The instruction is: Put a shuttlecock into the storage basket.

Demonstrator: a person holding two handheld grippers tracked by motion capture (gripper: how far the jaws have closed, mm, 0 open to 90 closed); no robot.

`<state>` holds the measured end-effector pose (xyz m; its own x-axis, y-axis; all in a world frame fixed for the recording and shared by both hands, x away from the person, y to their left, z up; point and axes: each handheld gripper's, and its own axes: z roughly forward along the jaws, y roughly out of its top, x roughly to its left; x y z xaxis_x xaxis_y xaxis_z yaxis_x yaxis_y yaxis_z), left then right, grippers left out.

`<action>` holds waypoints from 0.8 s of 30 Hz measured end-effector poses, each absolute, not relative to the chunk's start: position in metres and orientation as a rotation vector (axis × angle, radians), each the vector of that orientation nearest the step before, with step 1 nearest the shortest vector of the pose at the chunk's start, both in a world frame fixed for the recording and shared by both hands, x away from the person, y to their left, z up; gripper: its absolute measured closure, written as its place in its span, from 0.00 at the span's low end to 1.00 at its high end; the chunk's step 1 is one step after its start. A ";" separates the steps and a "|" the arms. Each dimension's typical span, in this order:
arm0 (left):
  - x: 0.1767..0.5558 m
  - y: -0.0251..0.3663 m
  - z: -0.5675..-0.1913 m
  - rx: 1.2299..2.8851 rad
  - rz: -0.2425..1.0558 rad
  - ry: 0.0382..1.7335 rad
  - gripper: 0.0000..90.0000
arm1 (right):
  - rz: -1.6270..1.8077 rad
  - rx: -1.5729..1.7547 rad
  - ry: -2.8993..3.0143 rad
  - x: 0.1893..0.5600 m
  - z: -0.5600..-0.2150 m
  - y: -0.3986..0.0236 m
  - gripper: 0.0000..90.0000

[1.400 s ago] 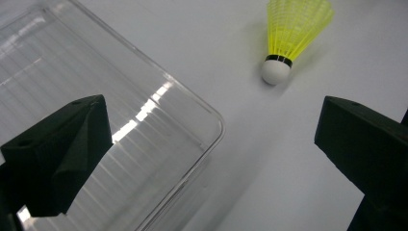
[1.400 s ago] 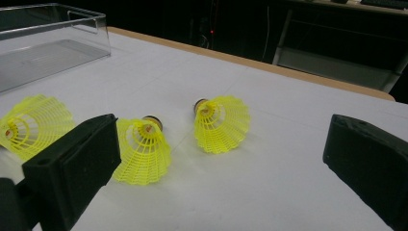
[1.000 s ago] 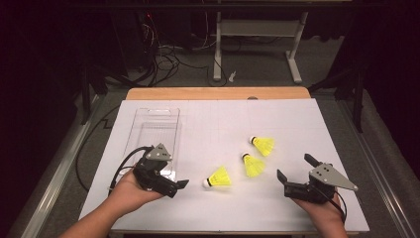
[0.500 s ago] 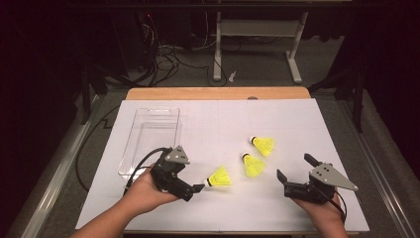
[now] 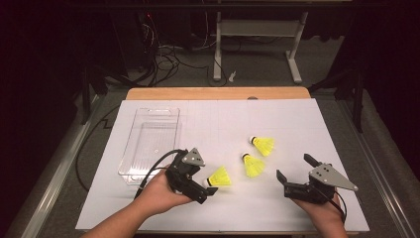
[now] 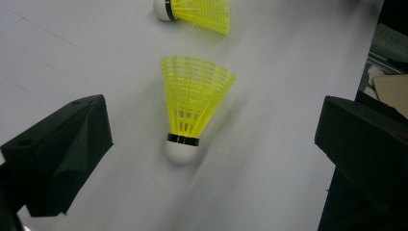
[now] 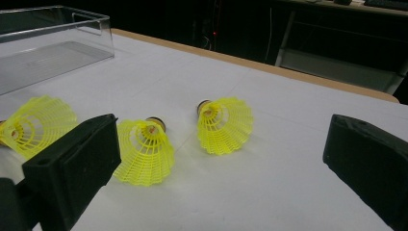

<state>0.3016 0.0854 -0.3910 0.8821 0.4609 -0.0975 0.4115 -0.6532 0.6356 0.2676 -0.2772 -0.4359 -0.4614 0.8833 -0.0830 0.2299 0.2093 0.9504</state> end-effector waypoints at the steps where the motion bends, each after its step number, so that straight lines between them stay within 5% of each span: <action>1: 0.302 0.085 -0.392 2.365 0.093 0.625 0.01 | 1.274 1.034 1.831 0.268 -0.436 -0.277 0.00; 24: 0.310 0.066 -0.401 2.415 0.092 0.613 0.01 | 1.278 1.029 1.829 0.267 -0.435 -0.277 0.00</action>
